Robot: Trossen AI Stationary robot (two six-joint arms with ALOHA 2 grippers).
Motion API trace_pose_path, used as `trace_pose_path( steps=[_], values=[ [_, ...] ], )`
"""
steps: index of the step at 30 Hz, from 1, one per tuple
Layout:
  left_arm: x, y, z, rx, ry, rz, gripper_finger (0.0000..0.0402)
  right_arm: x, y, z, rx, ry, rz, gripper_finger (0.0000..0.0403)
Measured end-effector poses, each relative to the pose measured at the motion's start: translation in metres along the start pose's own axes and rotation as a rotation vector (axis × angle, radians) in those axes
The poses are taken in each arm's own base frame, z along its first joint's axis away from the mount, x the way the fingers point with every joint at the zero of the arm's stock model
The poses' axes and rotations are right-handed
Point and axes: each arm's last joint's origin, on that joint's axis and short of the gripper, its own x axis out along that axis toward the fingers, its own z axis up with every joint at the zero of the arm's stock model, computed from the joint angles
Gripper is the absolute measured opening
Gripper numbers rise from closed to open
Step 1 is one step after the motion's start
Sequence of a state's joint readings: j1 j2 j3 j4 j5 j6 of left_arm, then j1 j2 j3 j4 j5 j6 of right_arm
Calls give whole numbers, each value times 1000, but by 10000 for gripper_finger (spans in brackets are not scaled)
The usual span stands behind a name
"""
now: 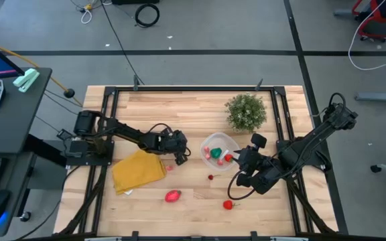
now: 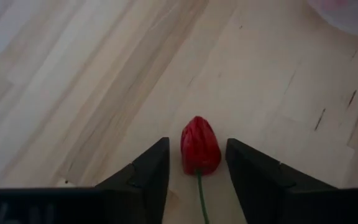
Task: Pick and placing Produce into tupperware
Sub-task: Put the cherry into the transparent bin
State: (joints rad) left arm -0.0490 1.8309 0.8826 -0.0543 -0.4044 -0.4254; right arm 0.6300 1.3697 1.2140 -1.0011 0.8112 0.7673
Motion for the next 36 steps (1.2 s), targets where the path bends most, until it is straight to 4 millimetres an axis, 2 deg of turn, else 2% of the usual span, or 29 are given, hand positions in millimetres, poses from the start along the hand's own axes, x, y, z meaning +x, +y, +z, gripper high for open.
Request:
trace_pose_path(
  steps=[3, 6, 8, 12, 17, 20, 22, 25, 29, 36],
  values=[
    [0, -1, 1, 14, -15, 9, 117, 0, 0, 0, 0, 0, 0, 117],
    [1, 0, 2, 1, -37, 18, 42, 0, 0, 0, 0, 0, 0, 117],
    [0, -4, 5, -13, -77, 6, 17, 0, 0, 0, 0, 0, 0, 117],
    [-12, -23, 26, -54, -293, -27, 18, 0, 0, 0, -1, 0, 0, 117],
    [-39, -52, 57, 55, -532, -110, 11, 0, 0, 0, -3, 0, -1, 117],
    [-51, -66, 68, 92, -558, -162, 13, 0, 0, 0, -6, 0, 0, 117],
    [-54, -70, 68, 117, -537, -202, 10, 0, 0, 0, -6, 0, 0, 117],
    [-46, -73, 62, 134, -494, -222, 10, 0, 0, 0, -4, 0, 0, 117],
    [-22, -71, 57, 104, -447, -193, 15, 0, 0, 0, 1, 0, 1, 117],
    [3, -71, 59, 92, -407, -212, 17, 0, 0, 0, -3, -1, 1, 117]
  ],
)
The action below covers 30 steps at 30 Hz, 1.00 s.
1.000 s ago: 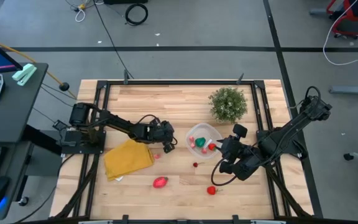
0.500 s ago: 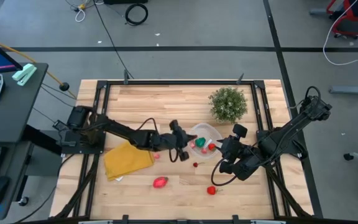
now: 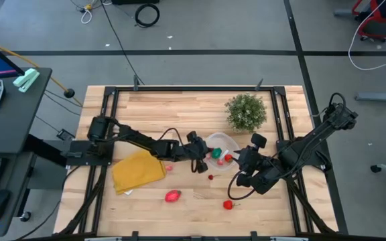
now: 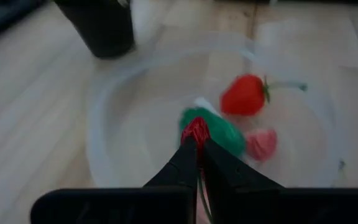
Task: Pick and placing Produce into tupperware
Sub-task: Put the cherry into the transparent bin
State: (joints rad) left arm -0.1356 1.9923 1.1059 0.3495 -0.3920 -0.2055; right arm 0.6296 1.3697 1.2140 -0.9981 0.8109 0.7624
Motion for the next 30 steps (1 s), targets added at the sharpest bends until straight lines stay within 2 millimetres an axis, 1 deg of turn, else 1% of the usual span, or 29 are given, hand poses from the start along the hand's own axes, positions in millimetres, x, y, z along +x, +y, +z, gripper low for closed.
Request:
trace_pose_path(
  steps=[3, 9, 12, 14, 16, 18, 20, 23, 24, 26, 30],
  values=[
    [2, -2, -1, 2, 16, -46, 36, 0, 0, 0, -1, 1, 0, 117],
    [2, -4, 0, 1, 5, -56, 101, 0, 0, 0, -2, 0, -1, 117],
    [2, -3, 0, 2, 9, -55, 127, 0, 0, 0, -3, 1, -1, 117],
    [2, -3, 0, 6, 6, -56, 140, 2, 2, -1, -1, 3, -4, 117],
    [0, -3, 2, 22, 3, -55, 151, 7, 4, -7, -17, 11, -4, 117],
    [-1, -2, 5, 28, -11, -55, 157, 16, 7, -17, -33, 35, 18, 117],
    [-4, 1, 10, 28, -17, -49, 161, 25, 11, -29, -47, 98, 75, 117],
    [-11, 4, 22, 11, -55, -48, 160, 36, 16, -49, -72, 214, 194, 117],
    [-14, 6, 27, 5, -69, -48, 158, 39, 18, -54, -73, 222, 227, 117],
    [-21, 7, 36, -8, -102, -48, 154, 46, 24, -58, -85, 171, 291, 117],
    [-36, 10, 53, 23, -147, -27, 143, 53, 40, -51, -92, -39, 478, 117]
  ],
)
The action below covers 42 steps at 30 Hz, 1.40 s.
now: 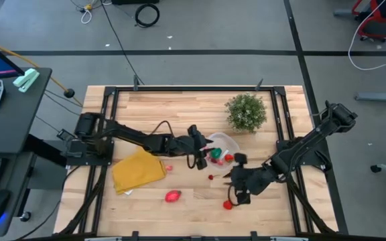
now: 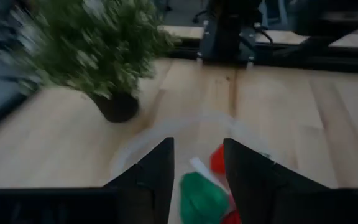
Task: Pick and placing Produce into tupperware
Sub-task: Put the cherry into the transparent bin
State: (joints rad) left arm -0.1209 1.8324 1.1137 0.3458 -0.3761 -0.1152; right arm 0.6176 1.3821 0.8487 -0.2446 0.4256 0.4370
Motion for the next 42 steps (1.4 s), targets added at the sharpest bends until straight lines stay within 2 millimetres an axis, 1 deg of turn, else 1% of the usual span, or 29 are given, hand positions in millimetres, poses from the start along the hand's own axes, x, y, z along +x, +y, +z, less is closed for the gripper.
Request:
trace_pose_path(
  steps=[2, 7, 10, 12, 17, 19, 23, 26, 32, 37, 42],
  values=[
    [-7, 2, 10, 37, -31, 24, 137, 4, -1, 1, -28, -55, 37, 117],
    [-24, 8, 32, 95, -98, 84, 129, 17, -22, -3, 9, -29, -15, 117],
    [-33, 11, 42, 125, -125, 93, 128, 29, -27, 1, 4, -21, 75, 117],
    [-38, 12, 48, 135, -147, 96, 131, 40, -28, 3, -25, -19, 145, 117],
    [-49, 16, 59, 159, -176, 108, 134, 73, -31, -3, -98, 103, 219, 117],
    [-53, 17, 61, 164, -167, 117, 131, 82, -33, -4, -104, 157, 247, 117],
    [-60, 20, 64, 190, -146, 121, 125, 98, -38, 1, -130, 188, 257, 117],
    [-65, 21, 67, 236, -144, 130, 122, 106, -42, 5, -158, 197, 257, 117],
    [-76, 26, 73, 249, -139, 147, 125, 118, -58, 0, -163, 302, 232, 117],
    [-82, 28, 75, 270, -120, 154, 121, 122, -69, -3, -142, 342, 222, 127],
    [-83, 29, 73, 282, -95, 153, 114, 121, -71, -5, -176, 368, 231, 150]
  ],
)
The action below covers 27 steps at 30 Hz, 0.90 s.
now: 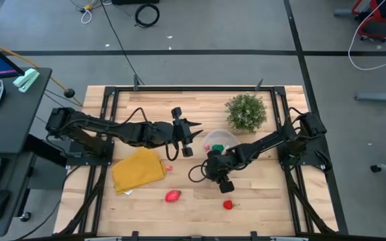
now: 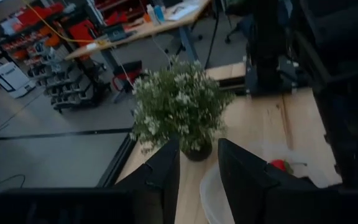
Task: Pick and placing Produce into tupperware
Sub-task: Put the cherry into the transparent bin
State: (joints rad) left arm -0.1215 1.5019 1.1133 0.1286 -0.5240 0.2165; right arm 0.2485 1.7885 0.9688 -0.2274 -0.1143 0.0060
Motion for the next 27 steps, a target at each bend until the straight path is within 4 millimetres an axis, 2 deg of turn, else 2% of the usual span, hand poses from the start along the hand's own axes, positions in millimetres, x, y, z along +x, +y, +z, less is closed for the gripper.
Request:
trace_pose_path(
  steps=[7, 14, 19, 27],
  values=[
    [0, -1, -3, 16, 27, -6, 113, 5, -1, -3, 2, 23, -1, 179],
    [0, -1, -7, 32, 60, -13, 110, 6, -3, -3, 61, 15, -65, 170],
    [0, -2, -8, 40, 74, -16, 112, 6, -3, -3, 80, 16, -62, 131],
    [0, -2, -8, 42, 77, -16, 105, 6, -2, -2, 108, 12, -54, 36]
  ],
)
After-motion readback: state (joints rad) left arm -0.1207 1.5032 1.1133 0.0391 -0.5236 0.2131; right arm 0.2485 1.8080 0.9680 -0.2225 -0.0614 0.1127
